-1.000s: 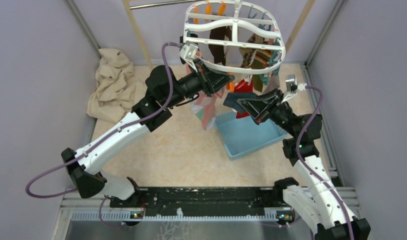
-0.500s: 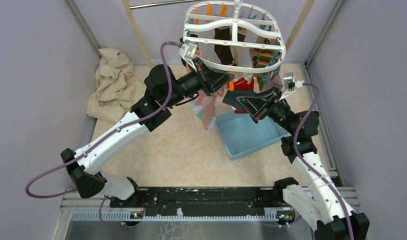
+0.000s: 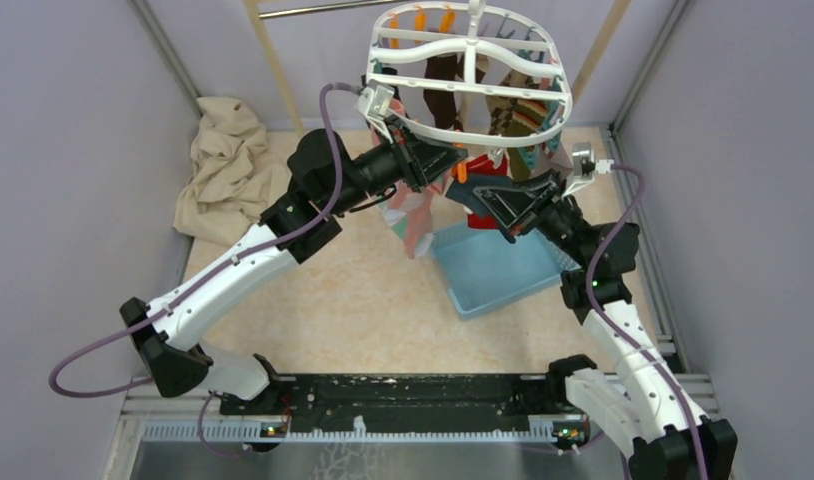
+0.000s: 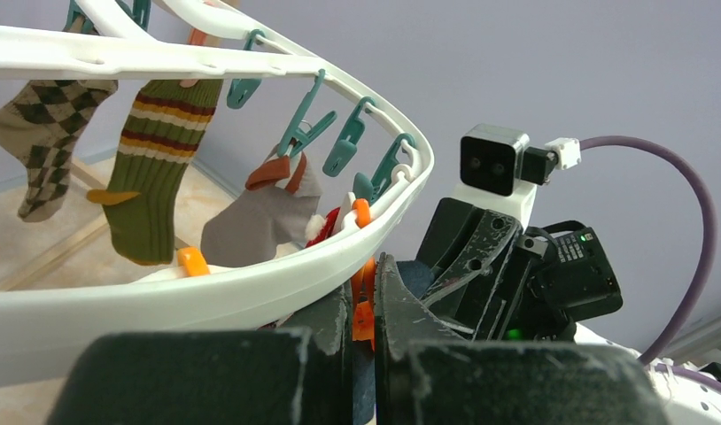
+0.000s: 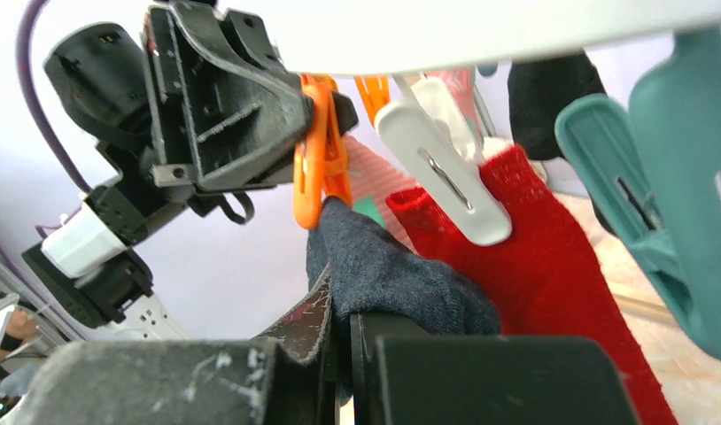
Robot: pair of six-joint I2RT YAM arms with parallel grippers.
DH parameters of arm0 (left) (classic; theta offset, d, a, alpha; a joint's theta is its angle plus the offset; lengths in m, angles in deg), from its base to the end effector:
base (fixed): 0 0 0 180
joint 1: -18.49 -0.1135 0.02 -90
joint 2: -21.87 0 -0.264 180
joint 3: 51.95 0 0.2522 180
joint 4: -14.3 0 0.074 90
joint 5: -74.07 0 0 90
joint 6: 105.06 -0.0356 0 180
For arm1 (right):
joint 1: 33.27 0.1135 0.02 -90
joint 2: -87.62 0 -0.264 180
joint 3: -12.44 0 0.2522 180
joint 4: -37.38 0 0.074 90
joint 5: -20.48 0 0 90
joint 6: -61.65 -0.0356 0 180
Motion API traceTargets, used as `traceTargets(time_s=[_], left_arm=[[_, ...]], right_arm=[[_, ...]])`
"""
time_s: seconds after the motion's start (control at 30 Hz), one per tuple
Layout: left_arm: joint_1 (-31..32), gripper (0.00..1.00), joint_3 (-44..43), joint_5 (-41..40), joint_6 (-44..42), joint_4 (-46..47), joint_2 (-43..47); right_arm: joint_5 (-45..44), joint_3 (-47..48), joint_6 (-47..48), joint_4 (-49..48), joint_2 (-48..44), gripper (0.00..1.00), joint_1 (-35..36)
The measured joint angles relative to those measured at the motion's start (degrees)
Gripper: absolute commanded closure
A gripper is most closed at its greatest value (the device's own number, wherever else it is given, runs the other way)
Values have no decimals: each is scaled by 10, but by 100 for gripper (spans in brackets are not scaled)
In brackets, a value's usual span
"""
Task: Clip the socks to the hanger
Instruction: Clamp the sock onto the hanger.
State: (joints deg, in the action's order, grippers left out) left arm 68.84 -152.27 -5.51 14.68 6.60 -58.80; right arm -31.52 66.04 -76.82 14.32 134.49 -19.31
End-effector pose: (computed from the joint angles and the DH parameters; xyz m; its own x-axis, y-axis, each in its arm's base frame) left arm 0.2001 -0.2515 0.4814 -0.3169 -0.3822 -0.8680 0.8211 0.3475 -0.4528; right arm 0.1680 0.0643 0.3864 -0.2108 0.5555 -0.8044 -0.8308 0.3318 0.4469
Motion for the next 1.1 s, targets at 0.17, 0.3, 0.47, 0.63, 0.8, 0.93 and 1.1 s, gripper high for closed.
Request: traceTargets(time_s=[0.17, 0.3, 0.47, 0.63, 0.8, 0.93, 1.1], left_arm=[[0, 100, 0, -6, 0, -1, 5], [0, 100, 0, -10, 1, 0, 9], [0, 100, 0, -11, 5, 4, 10], [0, 100, 0, -11, 10, 11, 10], [0, 100, 8, -17, 22, 29, 10], [0, 100, 13, -21, 27, 33, 10], [0, 100, 15, -24, 32, 42, 10]], right_arm=[[-28, -15, -45, -74, 0, 100, 0], [-60, -68, -97, -158, 2, 100, 0], [-80, -101, -139, -216, 18, 100, 0], [-92, -102, -183, -296, 41, 100, 0], [-110, -102, -238, -412, 92, 100, 0], [-118, -102, -287, -485, 156, 100, 0], [-121, -102, -312, -493, 182, 100, 1]])
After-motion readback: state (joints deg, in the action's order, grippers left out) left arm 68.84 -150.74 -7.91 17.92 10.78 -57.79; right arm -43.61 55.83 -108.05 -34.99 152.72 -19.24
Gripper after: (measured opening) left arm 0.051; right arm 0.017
